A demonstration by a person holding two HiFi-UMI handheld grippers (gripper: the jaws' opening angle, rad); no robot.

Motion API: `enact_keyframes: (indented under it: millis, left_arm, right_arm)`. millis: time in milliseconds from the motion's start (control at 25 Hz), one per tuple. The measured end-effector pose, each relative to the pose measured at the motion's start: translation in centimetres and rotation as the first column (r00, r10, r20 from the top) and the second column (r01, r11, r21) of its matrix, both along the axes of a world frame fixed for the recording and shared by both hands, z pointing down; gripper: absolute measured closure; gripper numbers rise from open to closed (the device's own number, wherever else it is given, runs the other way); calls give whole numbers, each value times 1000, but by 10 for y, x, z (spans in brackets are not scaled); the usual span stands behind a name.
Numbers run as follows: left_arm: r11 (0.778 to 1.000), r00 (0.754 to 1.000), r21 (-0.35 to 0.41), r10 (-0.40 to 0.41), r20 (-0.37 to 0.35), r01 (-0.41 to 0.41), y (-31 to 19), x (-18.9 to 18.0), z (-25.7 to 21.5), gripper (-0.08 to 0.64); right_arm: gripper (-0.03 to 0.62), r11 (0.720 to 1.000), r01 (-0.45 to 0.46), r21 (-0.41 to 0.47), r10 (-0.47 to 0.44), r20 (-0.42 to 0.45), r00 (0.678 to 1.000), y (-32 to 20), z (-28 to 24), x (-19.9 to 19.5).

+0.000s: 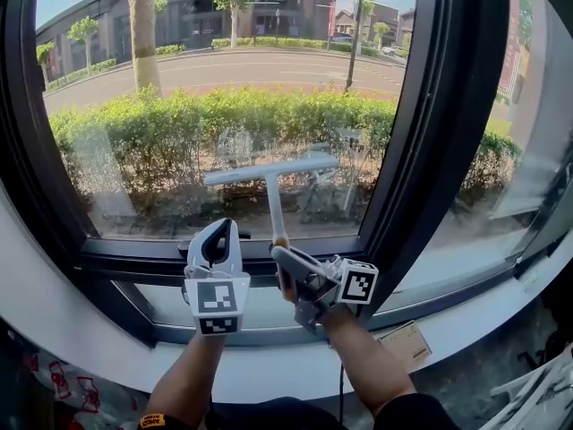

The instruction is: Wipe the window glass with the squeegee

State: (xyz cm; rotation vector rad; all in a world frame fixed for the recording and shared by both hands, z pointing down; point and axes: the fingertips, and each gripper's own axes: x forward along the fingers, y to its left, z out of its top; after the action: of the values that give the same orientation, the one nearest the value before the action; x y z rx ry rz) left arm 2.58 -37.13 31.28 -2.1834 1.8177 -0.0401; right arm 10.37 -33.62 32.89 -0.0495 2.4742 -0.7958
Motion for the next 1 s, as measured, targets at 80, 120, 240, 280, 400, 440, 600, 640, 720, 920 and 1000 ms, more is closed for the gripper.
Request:
enact_keyframes:
  millis: [80,120,240,280,400,440,600,640,720,920,1000]
  left_arm:
    - [1000,1000,0,2,2,-2,0,2,-1,552]
    - [1000,1000,2,3,3,-3,0,3,-2,552]
    - [1000,1000,21,6,9,-7,0,3,-9,552]
    - [999,1000,32,7,12,-8,0,4,-14,552]
    - [998,1000,67,12,23,-14,1,8,-33,552]
    - [997,1000,81,14,26,-16,2,10,-40,552]
    - [991,999,131,24,45,-30,7,20,-65,552]
    - [989,998,142,28,49,-35,9,23,-70,552]
    - [986,998,161,33,58,-42,11,27,-79,552]
    - [982,997,185,36,65,-48,15,34,-94,552]
    - [980,997,195,37,66,-49,16,35,-99,552]
  right_arm:
    - [538,1000,-6,8,6,-11,1000,-1,0,2]
    - [538,1000,-9,16,10,-19,1000,-1,1,3]
    - [540,999,14,31,-14,-6,1000,6,-10,2]
    - [541,999,21,36,-22,10,1000,7,-18,3]
    - [541,997,10,75,-13,39,999,1,-46,12]
    - [541,996,1,93,-5,45,999,-1,-57,16]
    - [541,984,-34,173,22,69,997,-11,-108,34]
    - [541,980,-38,194,24,73,997,-12,-121,37]
    - [541,974,-41,223,23,82,996,-16,-146,42]
    - [541,969,-42,243,15,110,994,-22,-182,51]
    - [541,970,-31,240,4,111,994,-24,-186,52]
